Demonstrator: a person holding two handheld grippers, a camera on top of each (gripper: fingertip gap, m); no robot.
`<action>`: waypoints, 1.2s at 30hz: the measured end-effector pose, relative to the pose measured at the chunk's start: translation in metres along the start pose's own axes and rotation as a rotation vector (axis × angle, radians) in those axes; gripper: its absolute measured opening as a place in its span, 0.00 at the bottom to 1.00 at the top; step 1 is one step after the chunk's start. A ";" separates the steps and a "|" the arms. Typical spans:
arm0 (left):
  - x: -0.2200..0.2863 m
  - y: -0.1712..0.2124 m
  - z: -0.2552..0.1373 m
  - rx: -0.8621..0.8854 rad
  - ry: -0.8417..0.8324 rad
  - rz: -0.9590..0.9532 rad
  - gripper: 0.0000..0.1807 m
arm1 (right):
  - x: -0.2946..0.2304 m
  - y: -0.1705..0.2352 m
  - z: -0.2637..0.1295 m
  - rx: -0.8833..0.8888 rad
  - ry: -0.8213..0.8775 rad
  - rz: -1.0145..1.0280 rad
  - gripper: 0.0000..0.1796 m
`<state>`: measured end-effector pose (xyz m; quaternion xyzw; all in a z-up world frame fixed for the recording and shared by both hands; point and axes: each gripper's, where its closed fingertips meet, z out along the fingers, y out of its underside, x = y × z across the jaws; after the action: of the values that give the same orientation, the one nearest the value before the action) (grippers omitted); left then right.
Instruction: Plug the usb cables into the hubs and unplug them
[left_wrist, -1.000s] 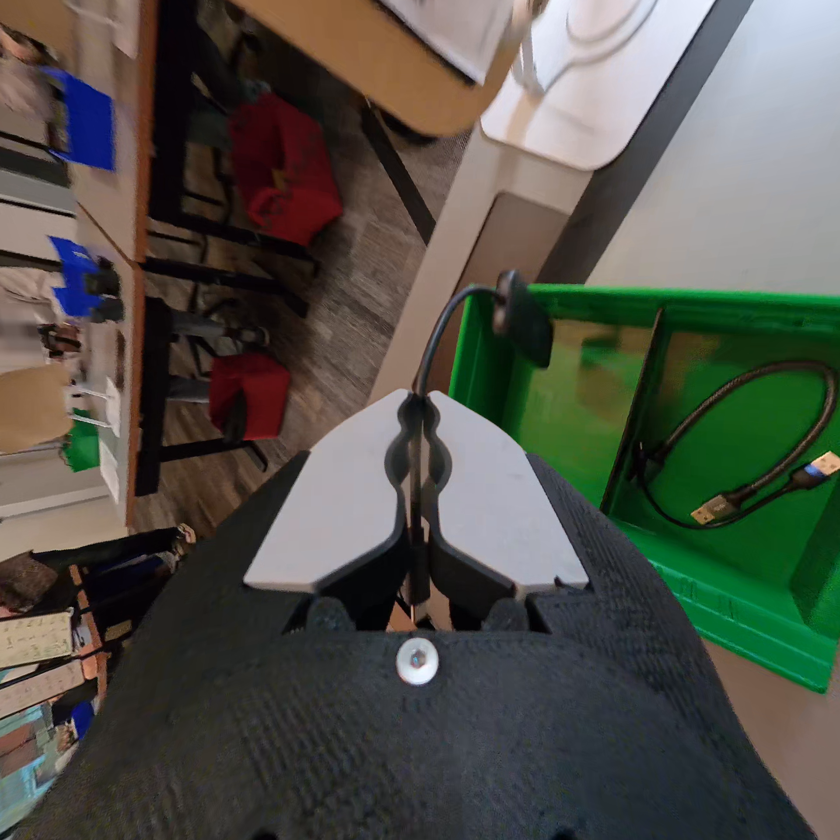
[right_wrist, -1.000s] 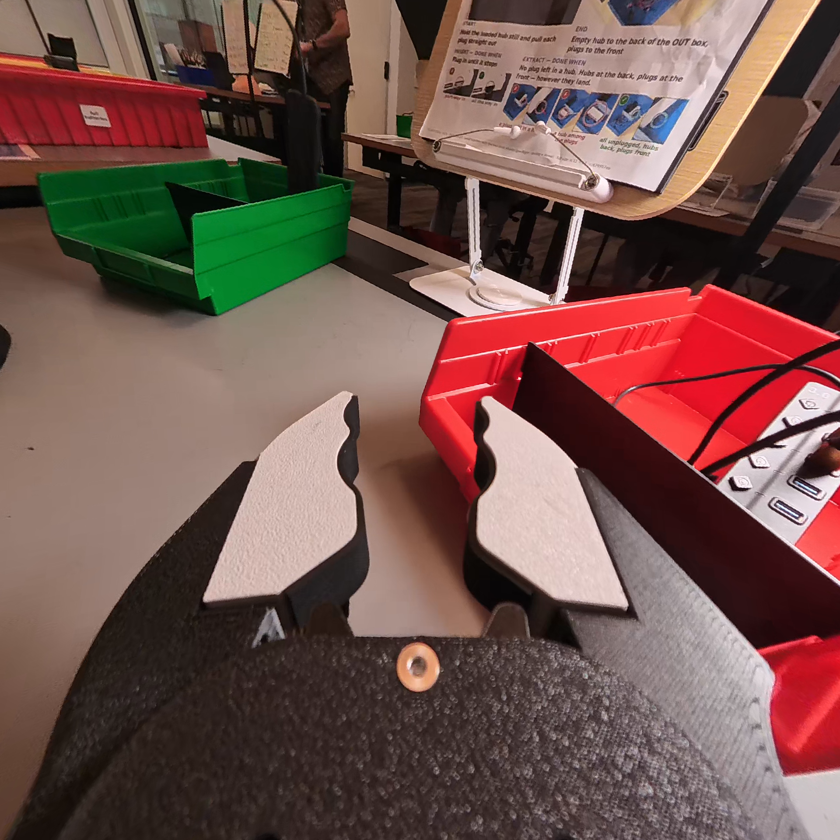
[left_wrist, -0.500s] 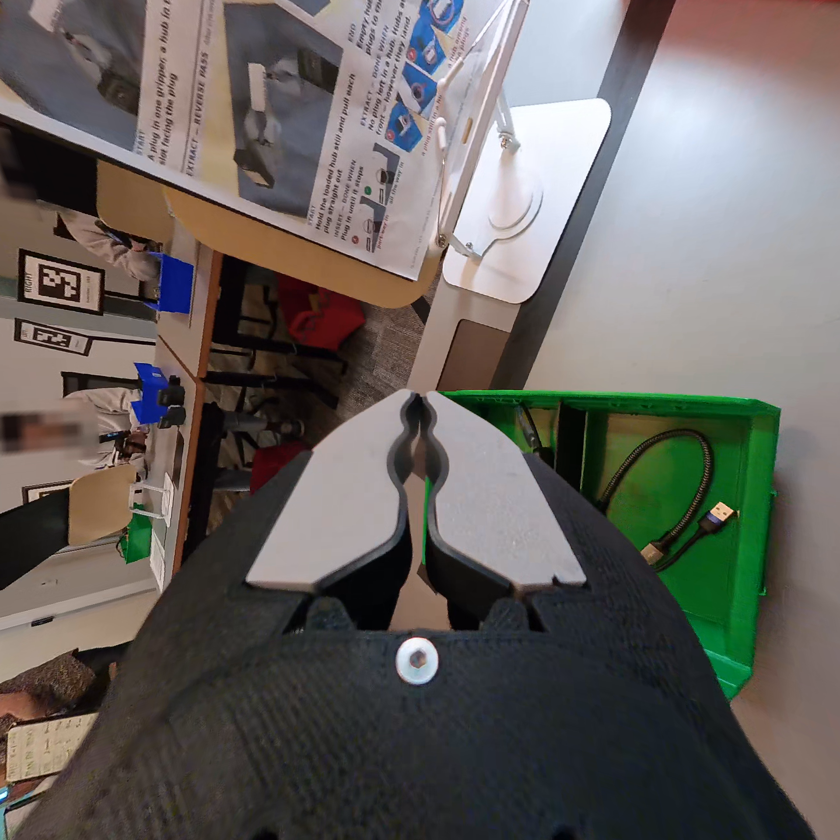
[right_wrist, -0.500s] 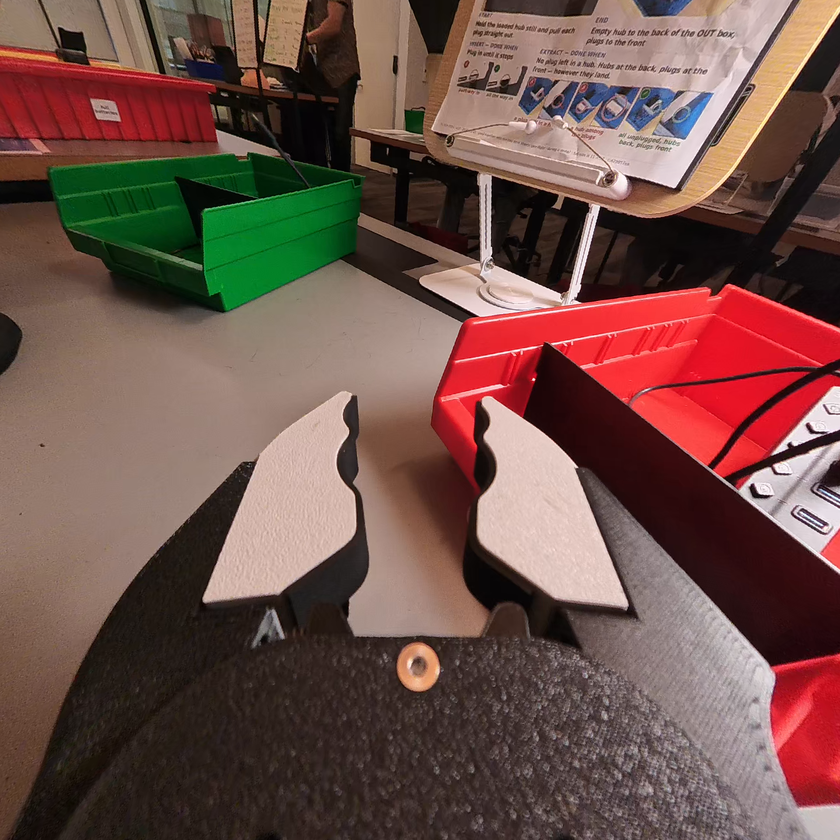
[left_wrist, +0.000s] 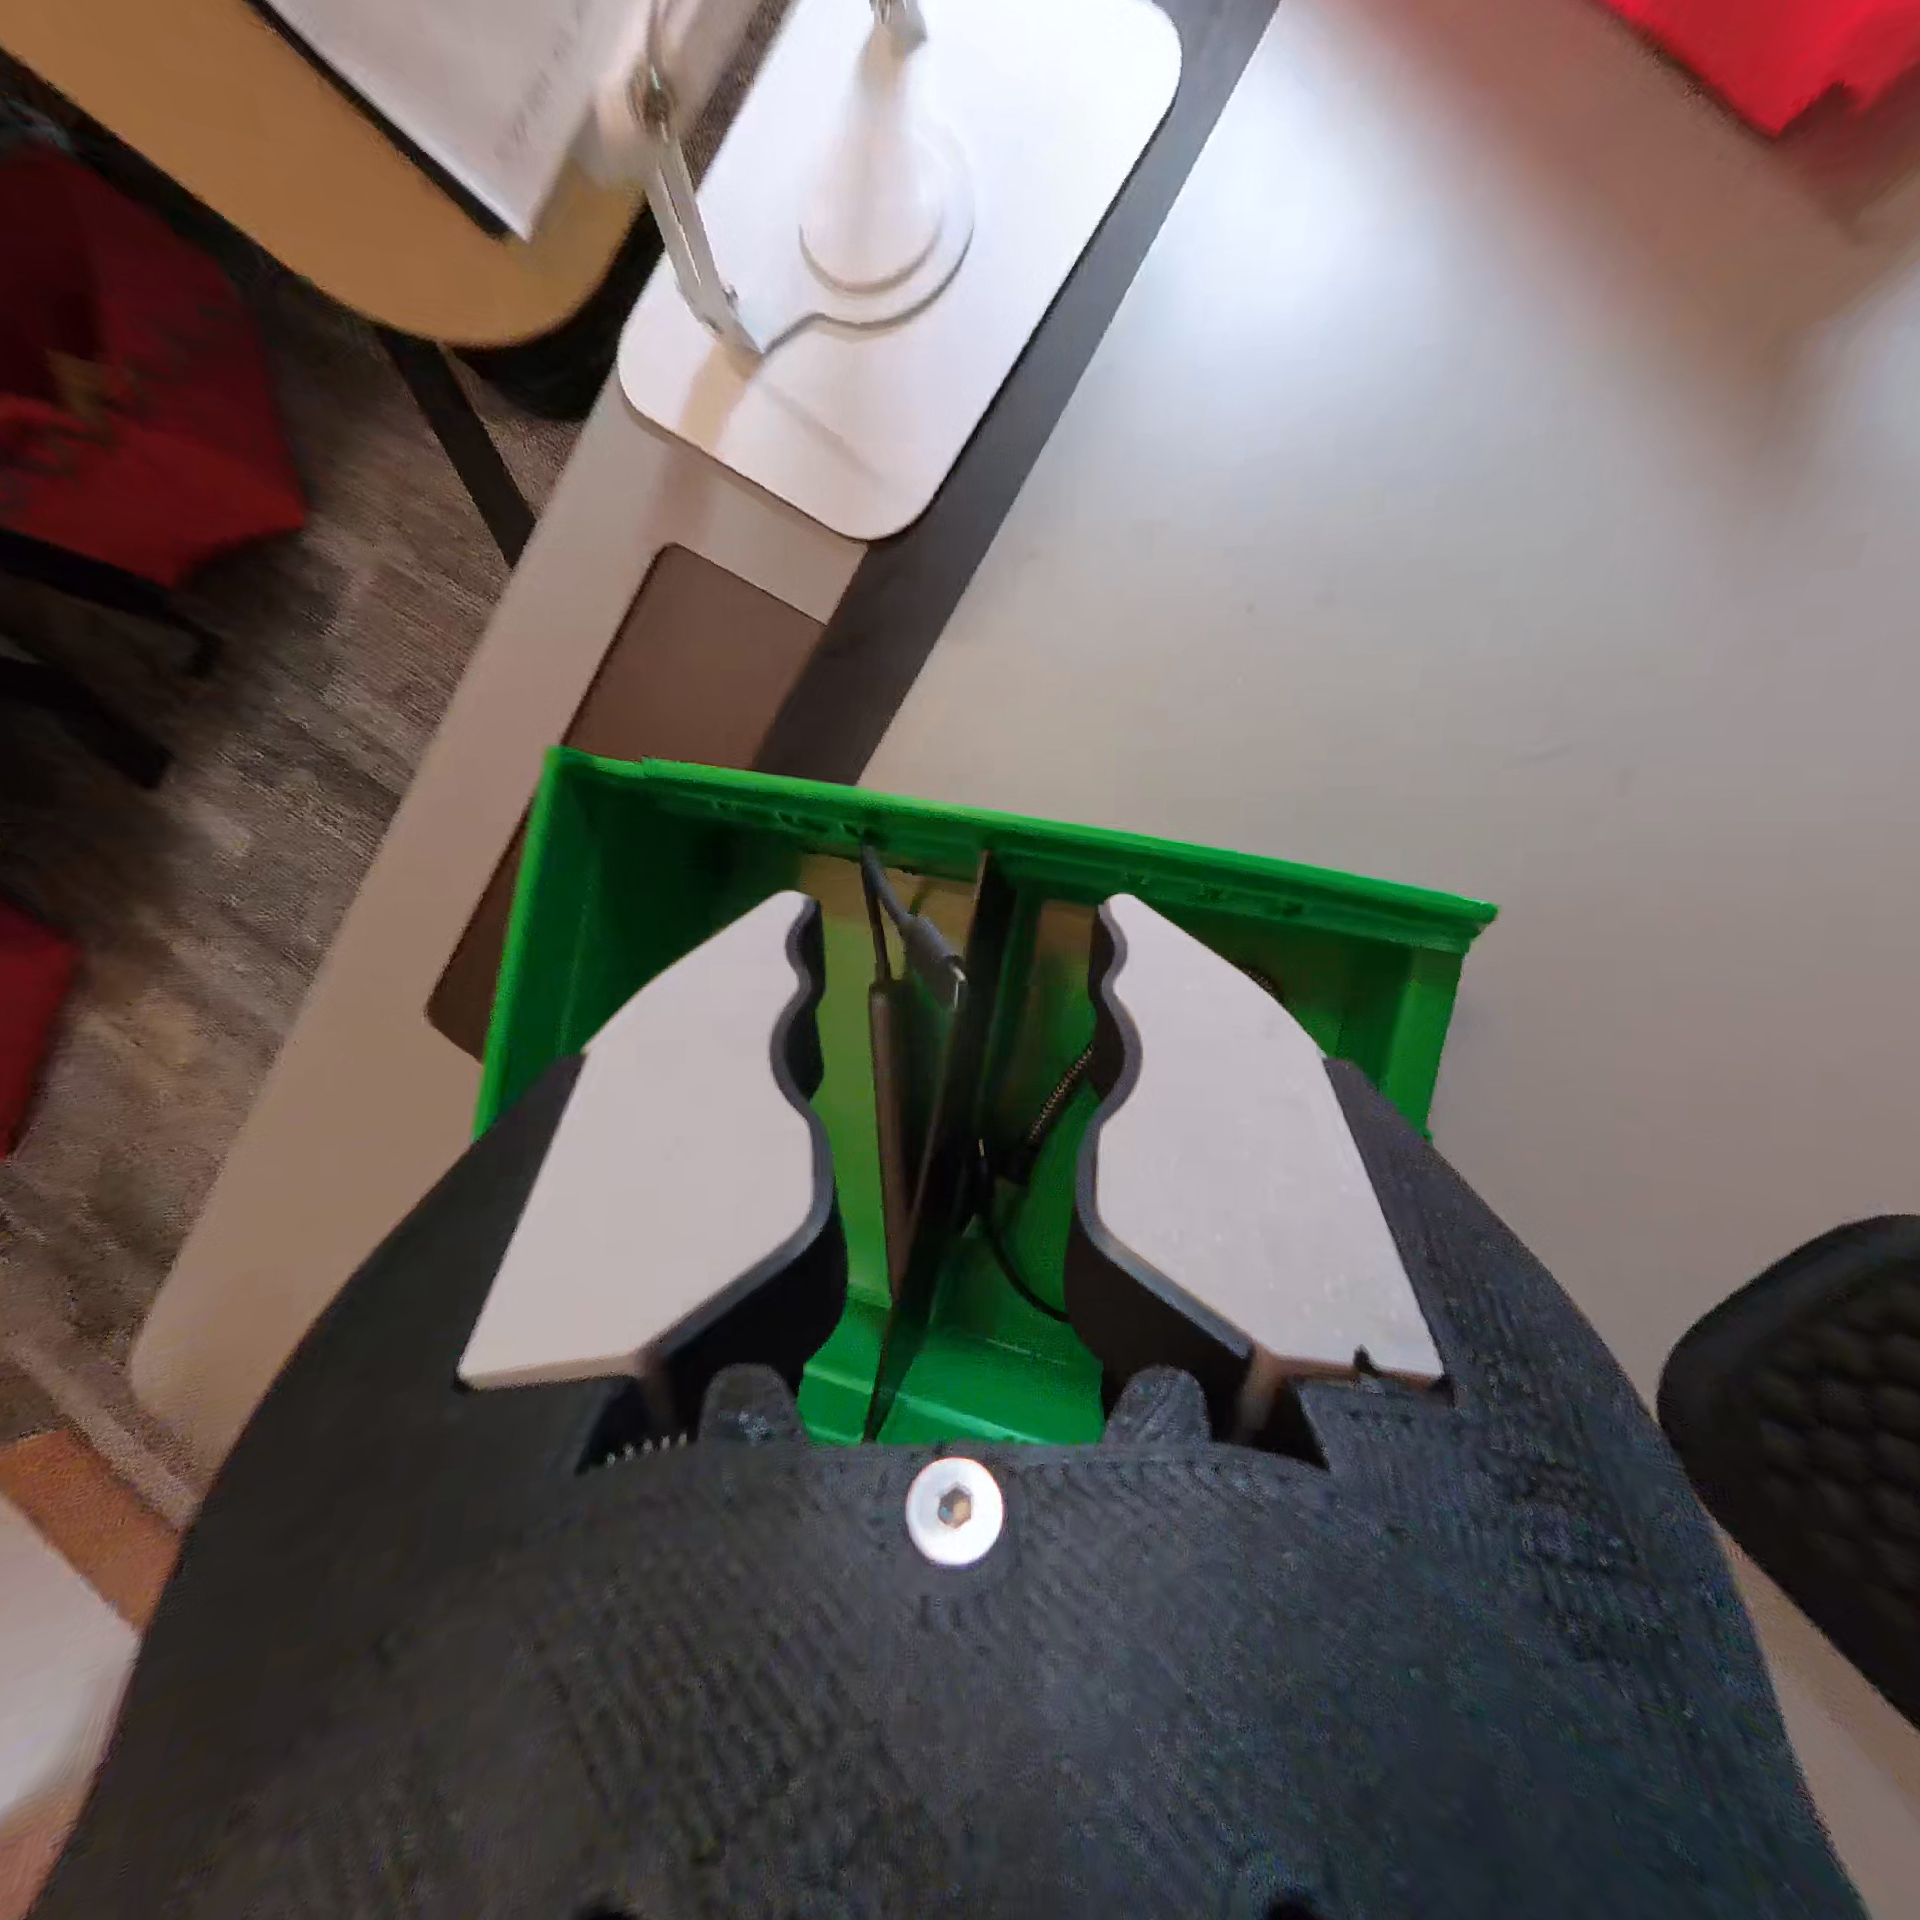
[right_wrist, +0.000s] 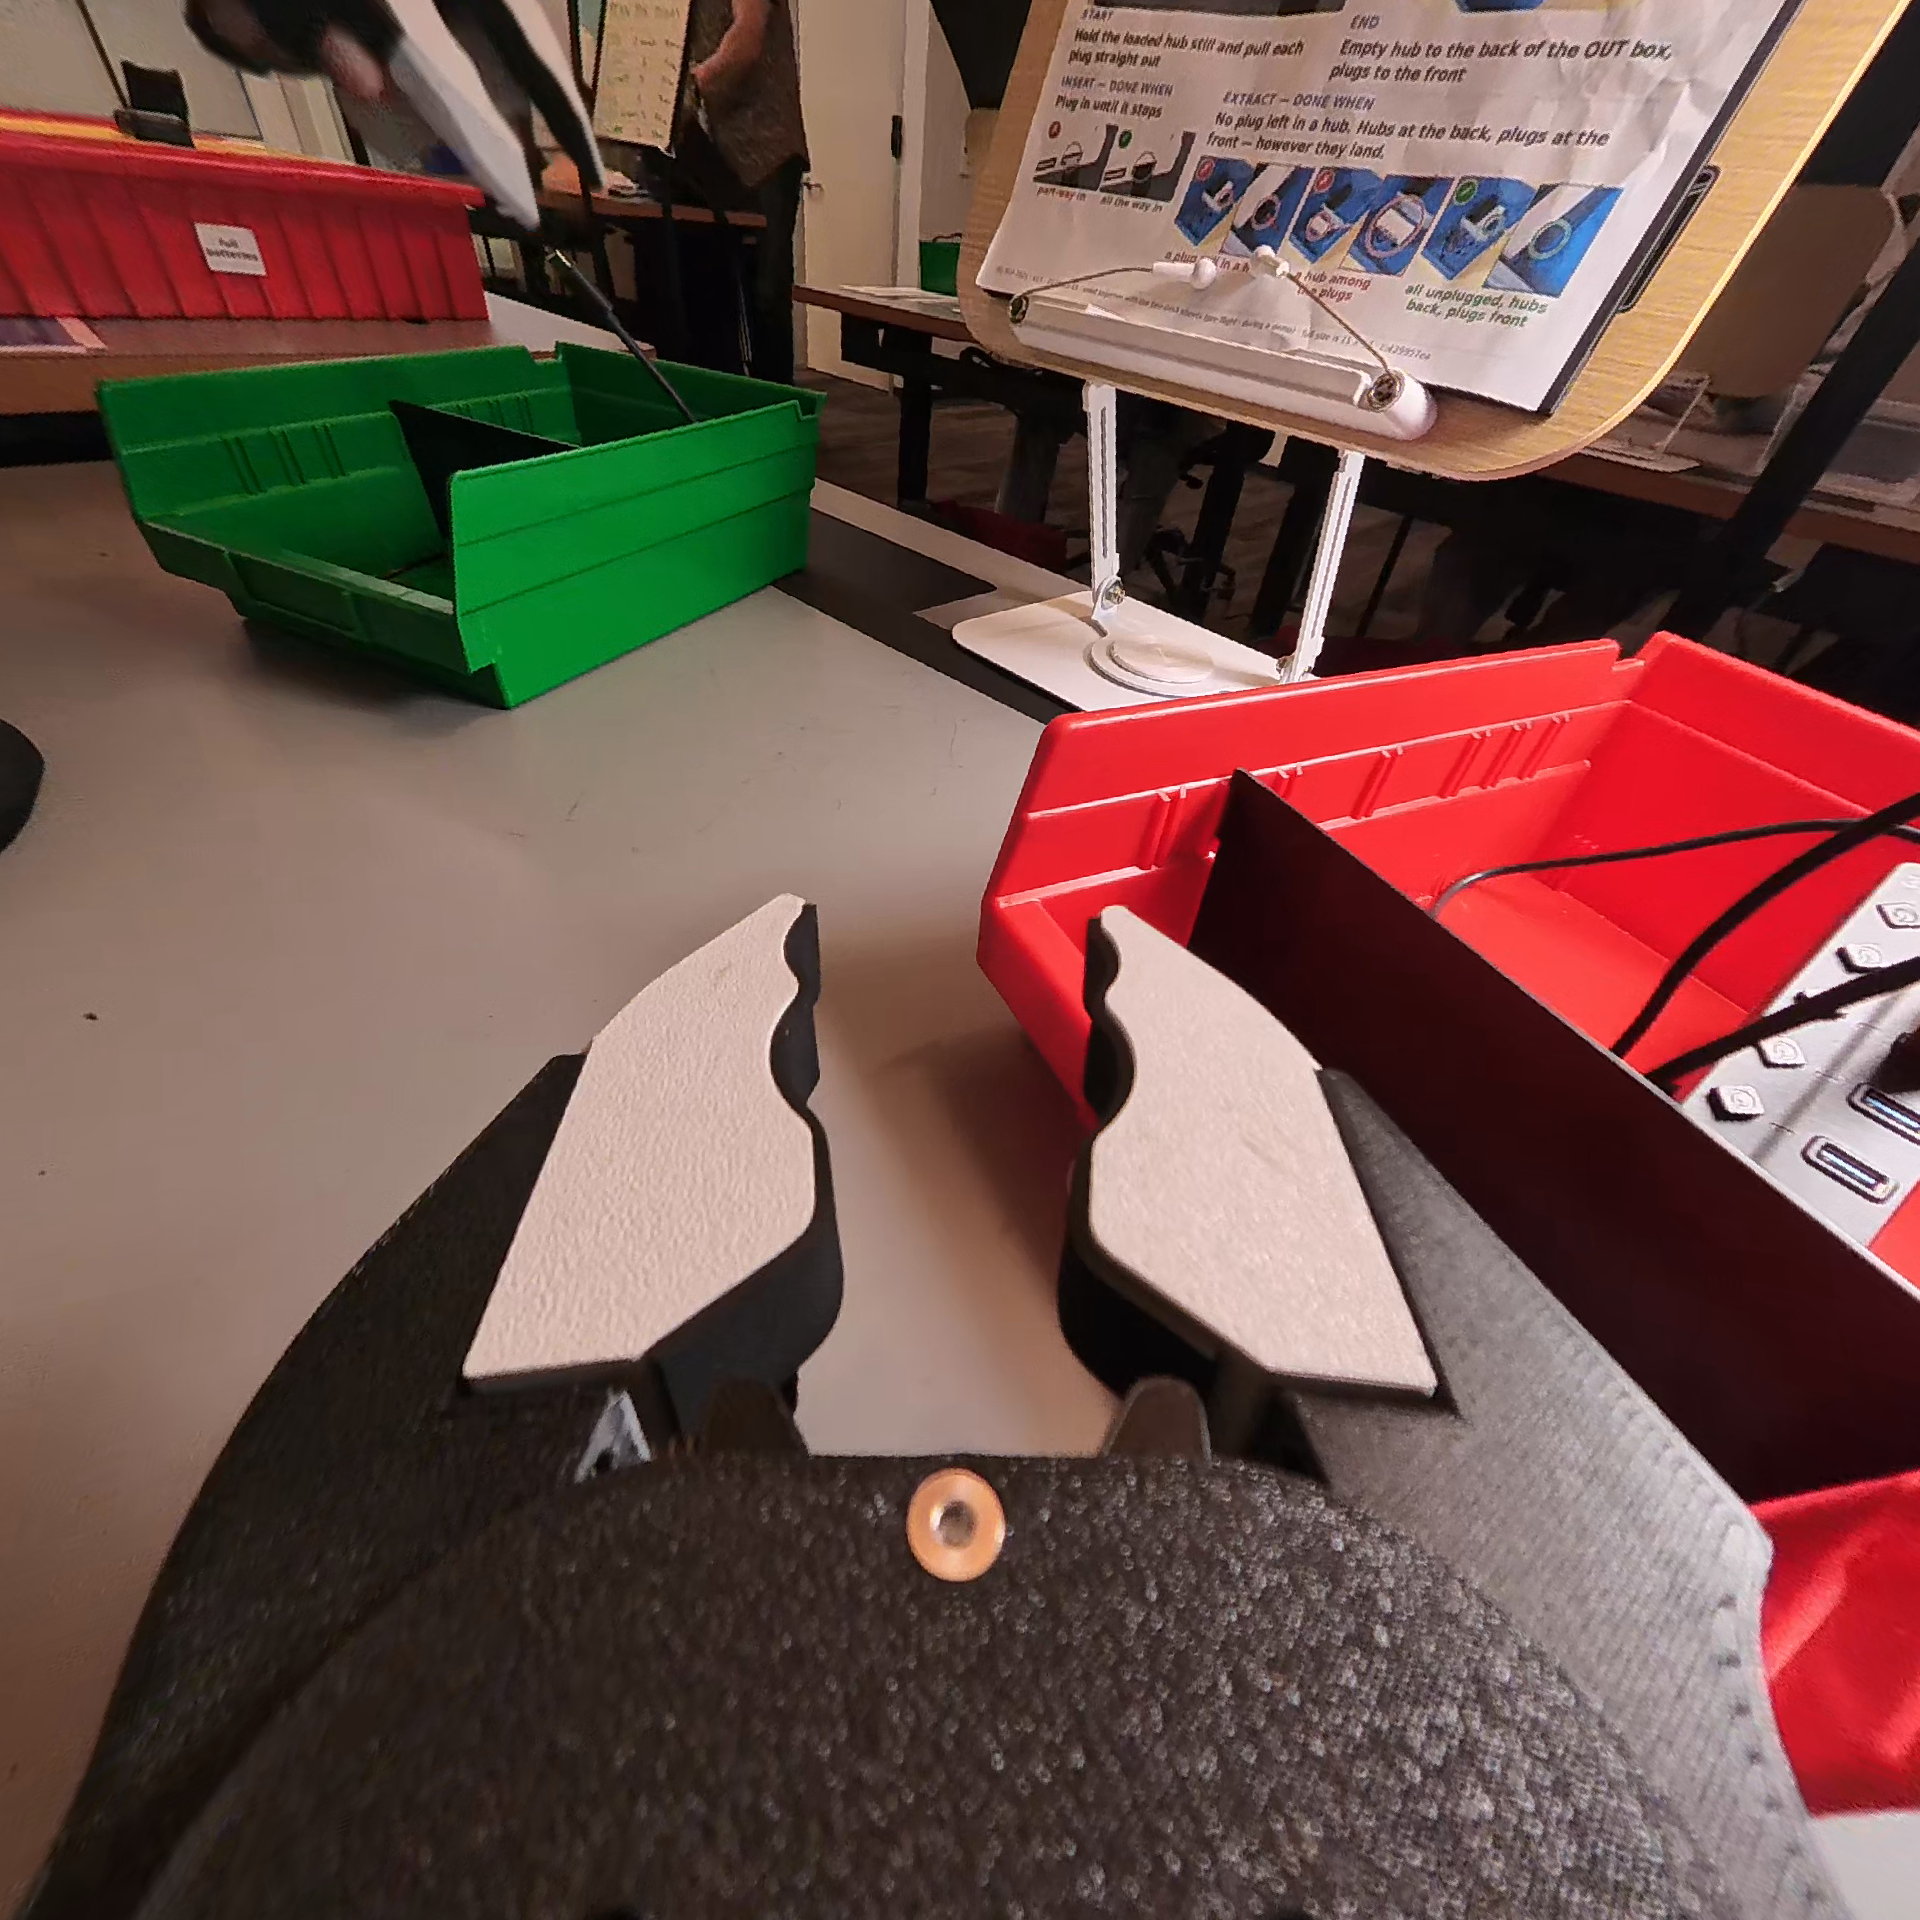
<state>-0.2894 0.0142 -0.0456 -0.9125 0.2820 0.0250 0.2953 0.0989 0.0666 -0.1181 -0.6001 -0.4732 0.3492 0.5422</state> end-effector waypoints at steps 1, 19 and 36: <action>0.000 0.008 0.009 -0.007 -0.005 -0.002 0.28 | 0.000 0.000 0.000 0.001 0.001 0.000 0.27; -0.042 -0.042 -0.060 0.217 -0.327 0.089 0.03 | 0.000 0.001 0.000 -0.009 0.001 -0.003 0.27; 0.160 -0.157 -0.139 0.811 0.088 0.271 0.03 | -0.067 -0.057 0.021 0.080 -0.334 0.044 0.38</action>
<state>-0.0887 -0.0385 0.1173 -0.6775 0.3985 -0.0882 0.6118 0.0479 0.0081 -0.0724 -0.5219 -0.5290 0.4745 0.4718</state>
